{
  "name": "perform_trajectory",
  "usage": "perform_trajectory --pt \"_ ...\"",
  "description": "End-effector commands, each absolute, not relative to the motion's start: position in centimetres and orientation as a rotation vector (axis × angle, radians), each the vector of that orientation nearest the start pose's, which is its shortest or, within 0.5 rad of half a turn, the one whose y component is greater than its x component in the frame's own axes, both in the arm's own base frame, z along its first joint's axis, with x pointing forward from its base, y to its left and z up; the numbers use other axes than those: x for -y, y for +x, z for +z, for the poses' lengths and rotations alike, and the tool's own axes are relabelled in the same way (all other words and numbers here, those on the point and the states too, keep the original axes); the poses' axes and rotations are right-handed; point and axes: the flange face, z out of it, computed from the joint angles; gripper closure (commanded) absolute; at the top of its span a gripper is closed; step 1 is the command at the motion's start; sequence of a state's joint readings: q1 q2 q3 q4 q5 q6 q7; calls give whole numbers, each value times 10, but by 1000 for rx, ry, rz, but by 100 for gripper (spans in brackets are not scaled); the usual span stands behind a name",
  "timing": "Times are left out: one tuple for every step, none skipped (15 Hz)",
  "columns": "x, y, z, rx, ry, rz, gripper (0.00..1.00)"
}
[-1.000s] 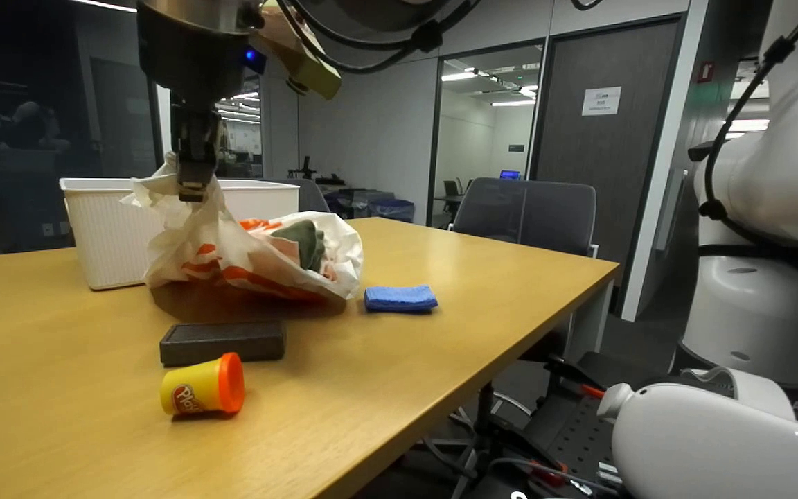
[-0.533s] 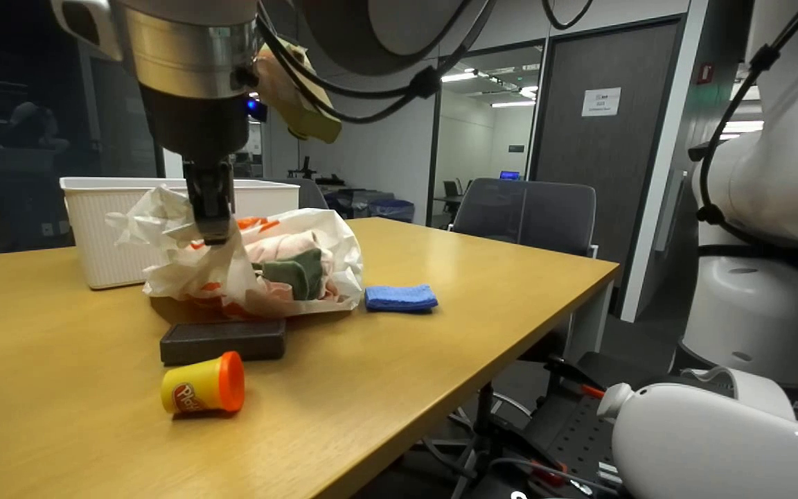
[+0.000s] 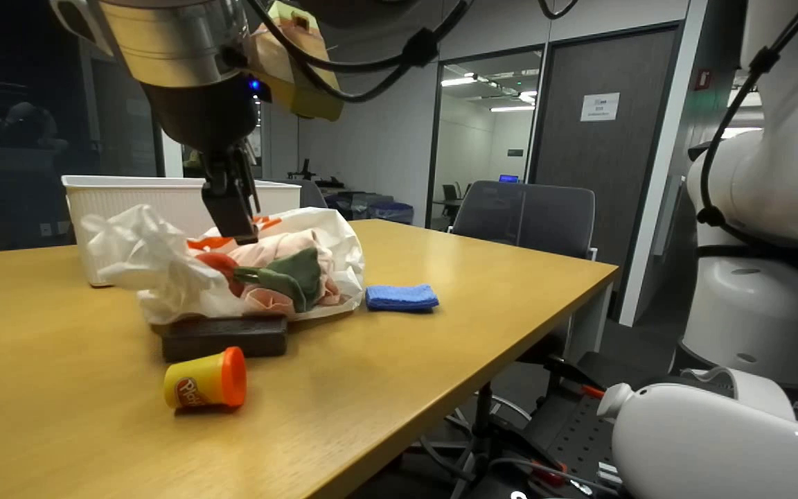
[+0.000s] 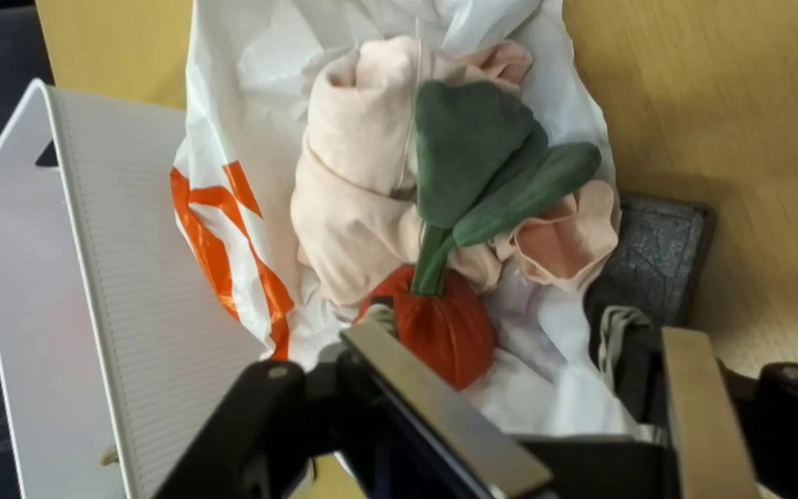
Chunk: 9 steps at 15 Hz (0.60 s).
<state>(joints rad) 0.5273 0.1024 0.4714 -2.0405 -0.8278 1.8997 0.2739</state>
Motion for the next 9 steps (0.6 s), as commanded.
perform_trajectory --pt "-441 341 410 -1146 2120 264 0" --pt "-441 339 411 -1116 2129 263 0" --pt "-441 338 413 -1088 2141 262 0" --pt "-443 335 411 -1078 2172 236 0" --pt "-445 331 409 -1076 2210 216 0" --pt "-437 334 406 -1114 2159 244 0" --pt "-439 332 405 -1109 2178 233 0" --pt "-440 332 404 -1106 2186 228 0" --pt "-440 332 404 -1104 2189 225 0"
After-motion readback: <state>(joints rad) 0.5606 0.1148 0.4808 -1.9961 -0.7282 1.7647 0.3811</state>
